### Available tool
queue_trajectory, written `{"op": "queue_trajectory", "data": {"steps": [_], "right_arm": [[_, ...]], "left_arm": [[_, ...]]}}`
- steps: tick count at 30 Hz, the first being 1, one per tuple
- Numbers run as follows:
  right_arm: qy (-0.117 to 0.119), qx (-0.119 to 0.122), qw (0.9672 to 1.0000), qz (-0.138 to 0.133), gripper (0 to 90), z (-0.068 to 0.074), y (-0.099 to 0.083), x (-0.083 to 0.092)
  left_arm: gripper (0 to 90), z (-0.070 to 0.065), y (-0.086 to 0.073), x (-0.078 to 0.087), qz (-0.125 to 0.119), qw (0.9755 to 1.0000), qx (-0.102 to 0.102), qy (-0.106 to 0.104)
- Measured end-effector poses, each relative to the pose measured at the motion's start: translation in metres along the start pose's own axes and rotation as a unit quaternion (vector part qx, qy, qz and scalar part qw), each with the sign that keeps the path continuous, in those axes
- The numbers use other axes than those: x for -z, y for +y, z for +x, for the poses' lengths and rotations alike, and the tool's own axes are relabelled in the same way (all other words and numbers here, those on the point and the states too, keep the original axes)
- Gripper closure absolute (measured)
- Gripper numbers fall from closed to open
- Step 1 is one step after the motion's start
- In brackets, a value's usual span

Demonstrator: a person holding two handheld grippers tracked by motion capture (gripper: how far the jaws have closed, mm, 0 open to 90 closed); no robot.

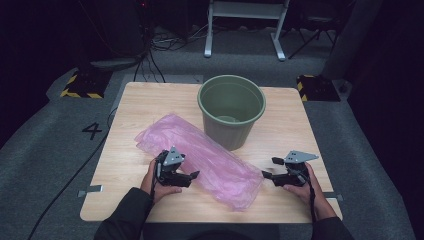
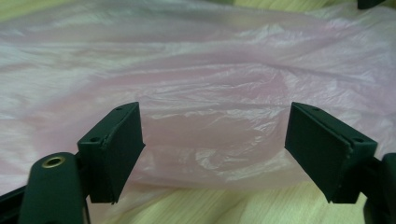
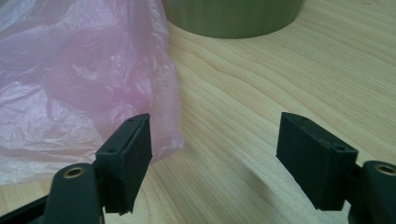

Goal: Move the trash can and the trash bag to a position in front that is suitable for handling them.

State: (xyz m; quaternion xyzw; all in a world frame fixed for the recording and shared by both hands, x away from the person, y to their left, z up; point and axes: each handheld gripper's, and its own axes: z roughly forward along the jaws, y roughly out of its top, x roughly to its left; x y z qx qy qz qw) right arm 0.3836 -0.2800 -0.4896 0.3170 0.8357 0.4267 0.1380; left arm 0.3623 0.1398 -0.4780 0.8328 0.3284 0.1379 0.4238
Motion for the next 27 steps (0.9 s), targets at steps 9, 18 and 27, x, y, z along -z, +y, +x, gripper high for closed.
{"op": "queue_trajectory", "data": {"steps": [9,18,27], "right_arm": [[0.021,0.006,0.9997,-0.010,23.5,0.008,0.004,0.005],[0.015,0.007,0.9998,-0.012,23.6,0.005,0.003,0.008],[-0.012,0.003,0.9999,-0.004,24.4,-0.002,-0.001,0.008]], "left_arm": [[30.2,0.007,-0.006,-0.024,0.040,0.9988,0.019,0.022],[36.0,0.007,-0.007,-0.028,0.058,0.9976,0.002,0.037],[62.8,0.017,-0.008,-0.024,0.050,0.9984,-0.013,0.024]]}}
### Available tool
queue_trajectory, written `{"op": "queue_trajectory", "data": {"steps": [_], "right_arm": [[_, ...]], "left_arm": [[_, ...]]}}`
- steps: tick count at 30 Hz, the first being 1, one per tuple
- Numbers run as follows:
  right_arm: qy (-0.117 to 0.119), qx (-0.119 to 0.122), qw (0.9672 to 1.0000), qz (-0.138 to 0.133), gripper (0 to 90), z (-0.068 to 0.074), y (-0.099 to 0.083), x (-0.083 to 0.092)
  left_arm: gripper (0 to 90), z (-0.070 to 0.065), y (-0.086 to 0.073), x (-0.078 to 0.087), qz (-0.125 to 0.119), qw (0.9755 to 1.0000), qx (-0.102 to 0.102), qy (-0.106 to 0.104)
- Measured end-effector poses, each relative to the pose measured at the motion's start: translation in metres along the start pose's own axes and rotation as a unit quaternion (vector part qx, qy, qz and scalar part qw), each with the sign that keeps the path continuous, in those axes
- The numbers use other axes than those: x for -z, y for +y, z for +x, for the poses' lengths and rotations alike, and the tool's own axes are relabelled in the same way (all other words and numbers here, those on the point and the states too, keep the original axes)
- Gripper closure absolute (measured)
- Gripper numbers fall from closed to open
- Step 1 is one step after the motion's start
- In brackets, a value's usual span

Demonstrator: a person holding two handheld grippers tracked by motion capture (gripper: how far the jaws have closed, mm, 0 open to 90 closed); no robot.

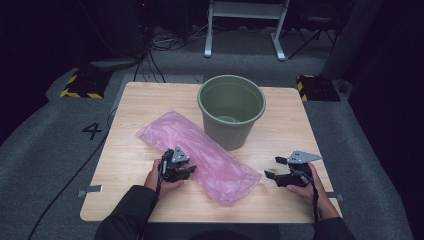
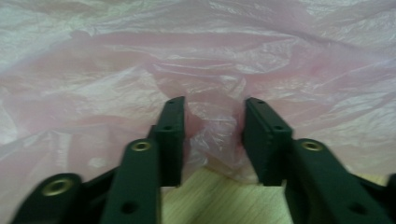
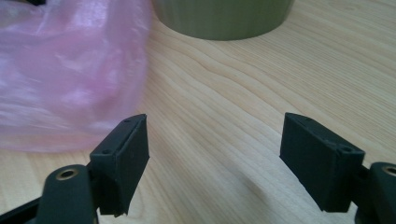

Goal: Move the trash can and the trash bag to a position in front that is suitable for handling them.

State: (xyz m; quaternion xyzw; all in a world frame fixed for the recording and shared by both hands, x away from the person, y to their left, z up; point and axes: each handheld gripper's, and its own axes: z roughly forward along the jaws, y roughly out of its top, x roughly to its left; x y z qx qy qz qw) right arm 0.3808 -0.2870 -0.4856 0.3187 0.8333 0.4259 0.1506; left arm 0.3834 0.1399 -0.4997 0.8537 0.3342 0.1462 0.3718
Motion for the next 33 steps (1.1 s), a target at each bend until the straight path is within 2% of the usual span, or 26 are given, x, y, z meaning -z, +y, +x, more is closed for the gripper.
{"op": "queue_trajectory", "data": {"steps": [5,8,12,15,16,21,24,27,29,33], "right_arm": [[-0.012,-0.010,0.9999,0.001,24.6,-0.004,-0.002,-0.003],[-0.027,-0.023,0.9993,0.009,24.8,-0.008,-0.003,-0.009],[-0.044,-0.024,0.9986,0.014,24.6,-0.011,-0.001,-0.013],[-0.056,-0.023,0.9980,0.021,24.6,-0.012,-0.001,-0.016],[-0.060,-0.028,0.9975,0.026,24.6,-0.014,0.000,-0.019],[-0.064,-0.035,0.9969,0.030,24.0,-0.019,0.001,-0.026],[-0.060,-0.041,0.9966,0.038,22.6,-0.023,0.002,-0.030],[-0.064,-0.039,0.9965,0.036,23.2,-0.024,0.003,-0.030],[-0.075,-0.036,0.9956,0.043,22.5,-0.025,0.002,-0.031],[-0.084,-0.033,0.9948,0.048,20.5,-0.025,0.002,-0.031]], "left_arm": [[80.4,0.005,-0.003,0.003,-0.002,1.0000,-0.001,-0.004],[85.6,0.010,-0.007,0.008,-0.003,1.0000,-0.004,-0.002],[87.4,0.012,-0.011,0.012,0.000,0.9998,-0.020,0.005],[88.0,0.012,-0.013,0.014,-0.005,0.9998,-0.019,0.006],[88.2,0.013,-0.013,0.018,-0.014,0.9996,-0.023,0.003],[88.4,0.012,-0.014,0.025,-0.028,0.9993,-0.025,0.008],[88.4,0.012,-0.014,0.030,-0.046,0.9986,-0.025,0.011],[88.5,0.012,-0.013,0.035,-0.053,0.9981,-0.030,0.007],[88.5,0.013,-0.013,0.038,-0.062,0.9975,-0.035,0.006],[88.5,0.014,-0.012,0.040,-0.065,0.9974,-0.030,0.002]]}}
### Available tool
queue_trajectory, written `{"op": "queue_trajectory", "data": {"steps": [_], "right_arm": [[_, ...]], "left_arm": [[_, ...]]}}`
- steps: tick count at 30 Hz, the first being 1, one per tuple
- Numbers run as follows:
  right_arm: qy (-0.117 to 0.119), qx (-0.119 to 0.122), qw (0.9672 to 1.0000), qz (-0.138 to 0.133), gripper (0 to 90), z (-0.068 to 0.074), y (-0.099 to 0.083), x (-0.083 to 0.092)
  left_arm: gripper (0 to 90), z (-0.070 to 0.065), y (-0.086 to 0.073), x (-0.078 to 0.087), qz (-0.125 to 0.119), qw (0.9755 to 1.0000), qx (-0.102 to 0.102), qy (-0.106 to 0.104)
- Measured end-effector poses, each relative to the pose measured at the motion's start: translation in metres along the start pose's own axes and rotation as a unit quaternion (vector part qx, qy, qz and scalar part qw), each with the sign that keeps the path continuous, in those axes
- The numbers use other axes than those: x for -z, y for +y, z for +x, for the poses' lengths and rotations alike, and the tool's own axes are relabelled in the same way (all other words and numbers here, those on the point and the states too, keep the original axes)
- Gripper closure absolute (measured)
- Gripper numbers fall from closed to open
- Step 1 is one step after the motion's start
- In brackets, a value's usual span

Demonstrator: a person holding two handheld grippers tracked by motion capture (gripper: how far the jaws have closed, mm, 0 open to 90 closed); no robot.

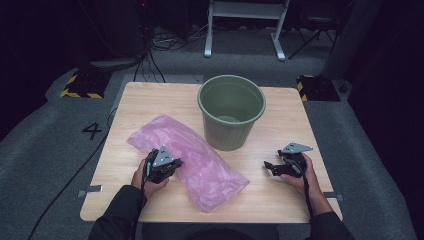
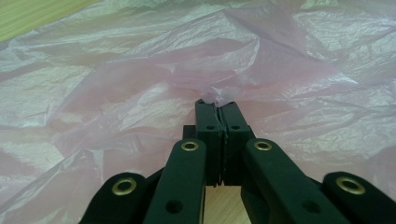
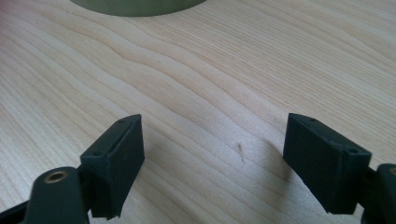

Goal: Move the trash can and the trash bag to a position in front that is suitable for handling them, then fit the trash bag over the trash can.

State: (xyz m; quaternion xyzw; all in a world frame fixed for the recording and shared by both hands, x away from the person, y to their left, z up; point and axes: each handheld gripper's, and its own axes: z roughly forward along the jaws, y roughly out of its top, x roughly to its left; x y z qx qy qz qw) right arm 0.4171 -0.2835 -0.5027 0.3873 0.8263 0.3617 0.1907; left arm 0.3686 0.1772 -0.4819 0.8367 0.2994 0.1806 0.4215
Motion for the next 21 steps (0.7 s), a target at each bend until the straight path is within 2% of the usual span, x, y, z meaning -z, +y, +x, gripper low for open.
{"op": "queue_trajectory", "data": {"steps": [3,6,12,16,21], "right_arm": [[0.000,-0.008,1.0000,0.003,20.2,-0.001,-0.001,0.000],[0.004,-0.012,0.9999,0.003,20.2,-0.002,-0.001,0.000],[0.005,-0.013,0.9999,0.004,20.0,-0.002,-0.001,0.000],[0.005,-0.013,0.9999,0.005,19.9,-0.002,-0.001,0.000],[0.005,-0.014,0.9999,0.005,19.8,-0.002,-0.001,0.000]], "left_arm": [[88.5,0.002,0.001,0.001,-0.001,1.0000,0.005,-0.003],[88.6,0.002,0.002,0.001,0.001,1.0000,-0.002,-0.004],[88.6,0.000,0.005,0.008,-0.009,0.9999,-0.006,0.008],[88.6,0.000,0.007,0.014,-0.022,0.9997,-0.008,0.010],[88.6,0.003,0.010,0.032,-0.064,0.9979,-0.002,0.011]]}}
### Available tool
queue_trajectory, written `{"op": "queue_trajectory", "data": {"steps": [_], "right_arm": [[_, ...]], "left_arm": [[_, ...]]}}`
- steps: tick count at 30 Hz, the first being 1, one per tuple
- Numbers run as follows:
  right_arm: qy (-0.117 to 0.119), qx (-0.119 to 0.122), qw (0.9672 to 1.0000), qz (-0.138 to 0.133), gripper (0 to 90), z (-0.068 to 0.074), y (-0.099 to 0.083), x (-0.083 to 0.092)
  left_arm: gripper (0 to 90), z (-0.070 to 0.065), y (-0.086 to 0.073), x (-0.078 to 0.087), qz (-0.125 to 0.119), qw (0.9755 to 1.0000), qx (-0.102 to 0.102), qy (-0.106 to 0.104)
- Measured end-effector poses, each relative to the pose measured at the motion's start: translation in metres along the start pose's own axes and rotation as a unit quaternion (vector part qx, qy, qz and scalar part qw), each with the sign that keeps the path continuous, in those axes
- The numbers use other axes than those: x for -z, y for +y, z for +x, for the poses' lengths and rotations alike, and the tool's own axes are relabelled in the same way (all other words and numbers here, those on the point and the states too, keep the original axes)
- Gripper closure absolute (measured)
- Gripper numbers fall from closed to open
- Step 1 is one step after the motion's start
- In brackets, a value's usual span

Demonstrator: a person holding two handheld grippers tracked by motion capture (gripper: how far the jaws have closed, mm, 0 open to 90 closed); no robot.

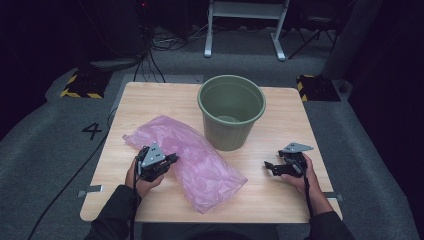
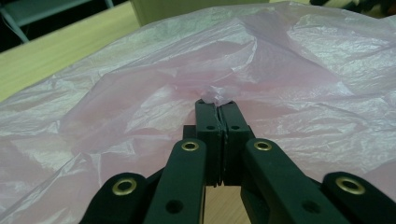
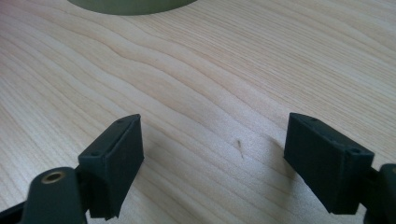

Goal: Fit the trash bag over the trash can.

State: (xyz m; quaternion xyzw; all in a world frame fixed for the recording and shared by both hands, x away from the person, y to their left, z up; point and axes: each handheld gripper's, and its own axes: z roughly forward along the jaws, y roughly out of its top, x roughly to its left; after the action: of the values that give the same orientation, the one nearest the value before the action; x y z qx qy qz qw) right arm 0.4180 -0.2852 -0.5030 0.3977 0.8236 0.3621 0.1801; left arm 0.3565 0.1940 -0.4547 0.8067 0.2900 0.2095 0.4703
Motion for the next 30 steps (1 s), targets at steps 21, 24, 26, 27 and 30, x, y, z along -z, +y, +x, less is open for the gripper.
{"op": "queue_trajectory", "data": {"steps": [21,24,26,27,30], "right_arm": [[-0.004,-0.003,1.0000,0.000,19.8,0.002,-0.002,0.002],[-0.004,-0.003,1.0000,0.000,19.8,0.002,-0.002,0.002],[-0.004,-0.002,1.0000,0.000,19.8,0.002,-0.002,0.002],[-0.004,-0.002,1.0000,0.000,19.8,0.002,-0.002,0.002],[-0.004,-0.003,1.0000,0.000,19.8,0.002,-0.002,0.002]], "left_arm": [[89.0,-0.019,0.025,0.022,-0.057,0.9963,-0.051,0.039],[89.0,-0.018,0.028,0.029,-0.073,0.9949,-0.051,0.048],[89.1,-0.018,0.030,0.030,-0.079,0.9944,-0.050,0.051],[89.1,-0.018,0.030,0.032,-0.080,0.9941,-0.051,0.053],[89.1,-0.018,0.032,0.034,-0.084,0.9932,-0.058,0.055]]}}
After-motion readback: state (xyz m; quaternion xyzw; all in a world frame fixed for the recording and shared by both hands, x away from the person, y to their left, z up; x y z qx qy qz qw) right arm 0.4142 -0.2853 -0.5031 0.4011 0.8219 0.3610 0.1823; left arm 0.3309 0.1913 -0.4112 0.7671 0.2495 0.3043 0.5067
